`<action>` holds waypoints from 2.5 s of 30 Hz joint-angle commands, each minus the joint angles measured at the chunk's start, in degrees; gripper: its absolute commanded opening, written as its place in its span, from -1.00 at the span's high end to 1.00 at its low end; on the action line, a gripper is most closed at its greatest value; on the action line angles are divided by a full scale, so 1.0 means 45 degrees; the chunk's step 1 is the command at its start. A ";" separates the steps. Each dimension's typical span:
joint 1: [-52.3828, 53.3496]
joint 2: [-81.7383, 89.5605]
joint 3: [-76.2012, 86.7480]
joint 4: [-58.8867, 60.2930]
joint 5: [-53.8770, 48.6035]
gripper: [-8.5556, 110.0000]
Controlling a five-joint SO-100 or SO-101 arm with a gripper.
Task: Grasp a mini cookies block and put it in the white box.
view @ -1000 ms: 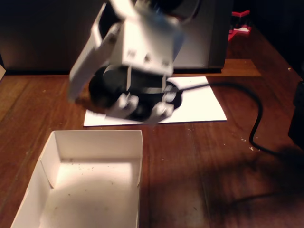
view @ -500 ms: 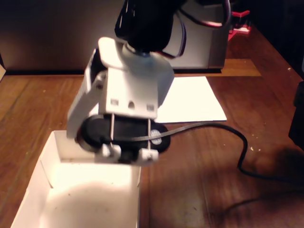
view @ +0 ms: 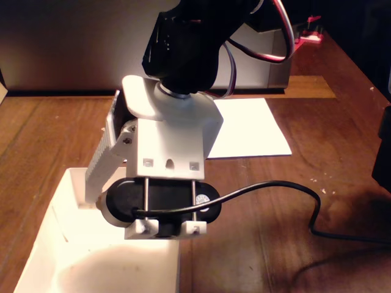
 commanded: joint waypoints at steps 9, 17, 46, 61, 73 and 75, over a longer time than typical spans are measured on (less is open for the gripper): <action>0.0391 0.0371 -0.1484 -0.0234 -0.0273 0.12; 0.0449 0.0391 -0.1465 -0.0137 -0.0293 0.33; 0.1602 0.4238 -0.1660 0.1816 -0.1152 0.86; 0.4355 0.5234 -0.2109 0.3984 -0.1035 0.86; 0.5098 0.6953 -0.0547 0.4746 -0.1445 0.86; 0.4980 0.7285 -0.0117 0.4668 -0.1367 0.86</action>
